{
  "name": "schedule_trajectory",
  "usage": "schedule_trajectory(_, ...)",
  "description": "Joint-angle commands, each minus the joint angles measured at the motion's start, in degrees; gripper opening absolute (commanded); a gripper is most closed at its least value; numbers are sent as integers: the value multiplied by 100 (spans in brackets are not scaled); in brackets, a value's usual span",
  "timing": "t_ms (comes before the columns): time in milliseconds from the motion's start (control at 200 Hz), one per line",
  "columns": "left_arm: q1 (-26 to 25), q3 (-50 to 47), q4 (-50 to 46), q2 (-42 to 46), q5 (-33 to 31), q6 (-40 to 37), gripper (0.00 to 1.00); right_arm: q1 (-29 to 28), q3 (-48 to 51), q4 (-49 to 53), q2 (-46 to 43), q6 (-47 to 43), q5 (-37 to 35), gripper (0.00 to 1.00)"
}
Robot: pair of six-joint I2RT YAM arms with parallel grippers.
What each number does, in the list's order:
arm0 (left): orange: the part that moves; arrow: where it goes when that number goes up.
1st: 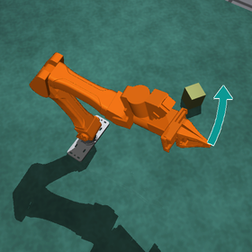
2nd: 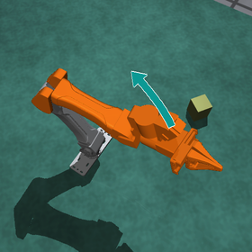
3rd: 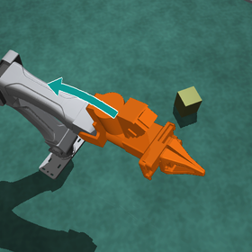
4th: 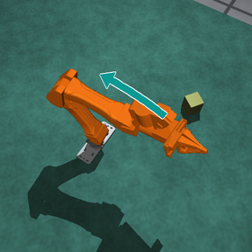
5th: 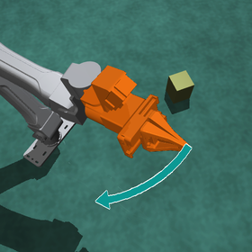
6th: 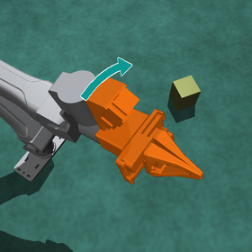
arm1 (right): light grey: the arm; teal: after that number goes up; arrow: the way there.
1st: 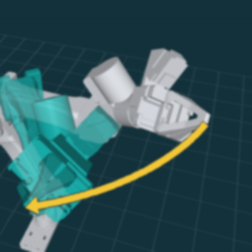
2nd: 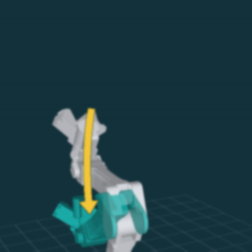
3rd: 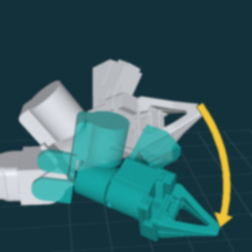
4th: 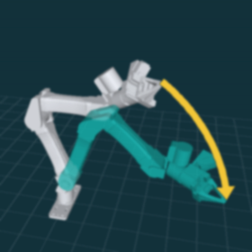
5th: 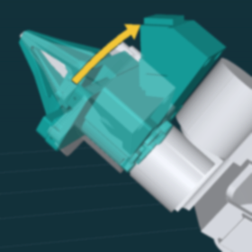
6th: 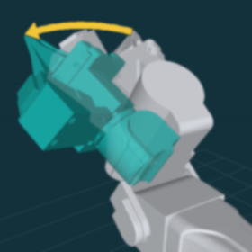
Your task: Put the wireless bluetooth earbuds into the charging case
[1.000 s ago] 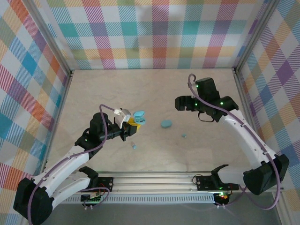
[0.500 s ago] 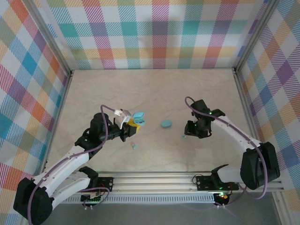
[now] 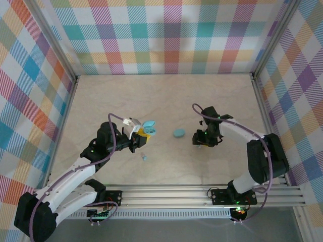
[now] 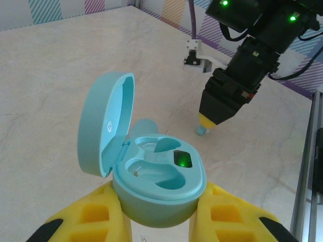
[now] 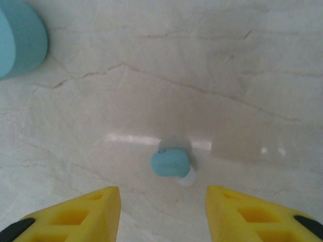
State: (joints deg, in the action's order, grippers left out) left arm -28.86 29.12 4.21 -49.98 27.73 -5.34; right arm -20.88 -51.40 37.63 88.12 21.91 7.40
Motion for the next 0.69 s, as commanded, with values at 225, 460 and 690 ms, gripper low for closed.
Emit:
schedule_trajectory(225, -67, -27, -72, 199, -15, -13, 11, 113, 1, -378, 367, -299, 577, 50)
schedule_trajectory(460, -67, -28, -109, 244, 22, -2, 11, 113, 319, -717, 260, -49, 1050, 50)
schedule_trajectory(690, -67, -47, -113, 243, 38, 7, 11, 106, 515, -1015, 238, 235, 1712, 49)
